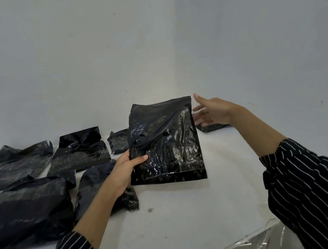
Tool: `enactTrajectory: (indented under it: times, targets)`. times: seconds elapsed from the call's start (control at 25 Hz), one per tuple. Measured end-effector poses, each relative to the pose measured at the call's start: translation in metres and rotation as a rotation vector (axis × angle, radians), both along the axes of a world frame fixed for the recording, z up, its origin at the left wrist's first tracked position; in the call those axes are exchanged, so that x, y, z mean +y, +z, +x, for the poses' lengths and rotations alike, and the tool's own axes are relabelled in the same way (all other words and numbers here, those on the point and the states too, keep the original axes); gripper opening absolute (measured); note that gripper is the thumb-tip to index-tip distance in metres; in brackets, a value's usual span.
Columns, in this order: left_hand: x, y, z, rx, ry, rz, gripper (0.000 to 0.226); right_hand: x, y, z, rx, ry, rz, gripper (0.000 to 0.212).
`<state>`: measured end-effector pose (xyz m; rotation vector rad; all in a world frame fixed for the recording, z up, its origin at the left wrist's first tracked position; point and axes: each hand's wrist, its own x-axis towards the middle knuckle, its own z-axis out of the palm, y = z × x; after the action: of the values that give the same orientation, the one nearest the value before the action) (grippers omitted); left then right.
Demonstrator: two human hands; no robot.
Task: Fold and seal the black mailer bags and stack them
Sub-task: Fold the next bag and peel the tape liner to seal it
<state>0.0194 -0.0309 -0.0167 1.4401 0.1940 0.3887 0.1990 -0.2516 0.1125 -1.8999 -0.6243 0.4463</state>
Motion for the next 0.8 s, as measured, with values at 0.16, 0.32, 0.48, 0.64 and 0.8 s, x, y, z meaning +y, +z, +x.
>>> enactTrajectory:
  times: [0.16,0.32,0.48,0.64,0.8]
  targets:
    - [-0.006,-0.002,0.005,0.022,-0.033,0.029,0.027,0.011,-0.009,0.0,0.091,-0.014,0.143,0.025]
    - [-0.011,-0.005,0.004,0.055,-0.106,0.138,0.034,0.02,-0.008,0.001,-0.104,-0.191,0.287,0.016]
    - [-0.012,-0.004,0.006,0.071,-0.141,0.16,0.039,0.021,-0.017,0.001,-0.252,-0.312,0.349,0.029]
    - [-0.016,0.001,0.007,0.091,-0.153,0.171,0.033,0.021,-0.023,-0.001,-0.418,-0.35,0.314,0.039]
    - [-0.023,0.0,0.009,0.013,-0.051,0.09,0.033,0.008,-0.024,-0.011,-0.041,-0.204,0.332,0.039]
